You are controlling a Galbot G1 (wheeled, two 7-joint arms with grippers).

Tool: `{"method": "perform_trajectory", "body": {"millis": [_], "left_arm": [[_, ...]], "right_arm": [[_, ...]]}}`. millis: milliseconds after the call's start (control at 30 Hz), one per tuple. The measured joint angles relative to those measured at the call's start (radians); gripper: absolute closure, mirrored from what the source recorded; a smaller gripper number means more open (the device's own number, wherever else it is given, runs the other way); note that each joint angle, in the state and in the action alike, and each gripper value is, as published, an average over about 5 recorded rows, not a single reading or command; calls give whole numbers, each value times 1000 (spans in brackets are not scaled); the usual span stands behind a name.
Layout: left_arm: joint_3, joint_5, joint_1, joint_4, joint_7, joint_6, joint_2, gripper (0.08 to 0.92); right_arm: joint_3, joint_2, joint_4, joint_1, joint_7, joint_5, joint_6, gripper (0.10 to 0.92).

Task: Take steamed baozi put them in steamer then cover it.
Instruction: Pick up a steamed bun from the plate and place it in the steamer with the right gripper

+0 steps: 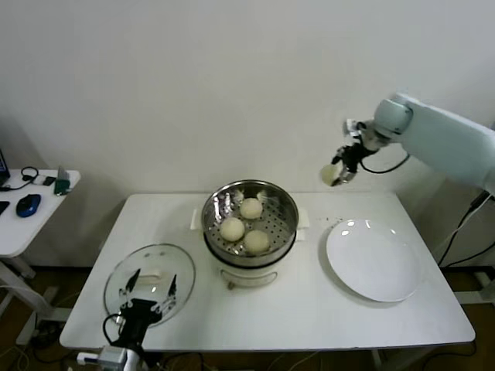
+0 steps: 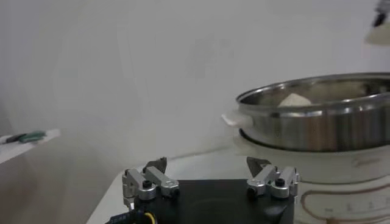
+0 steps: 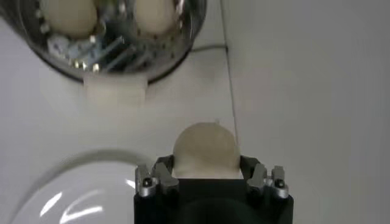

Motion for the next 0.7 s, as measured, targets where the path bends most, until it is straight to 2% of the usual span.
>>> {"method": "perform_trajectory", "body": {"millis": [300,700], "left_arm": [[16,-10,-12,-13,1,0,21,177],[17,-17,-25,0,2,-2,45,177]], "right_arm": [[-185,150,74,92,45,219,-62,321],[-299,272,101,79,77,298,-96,321]]}}
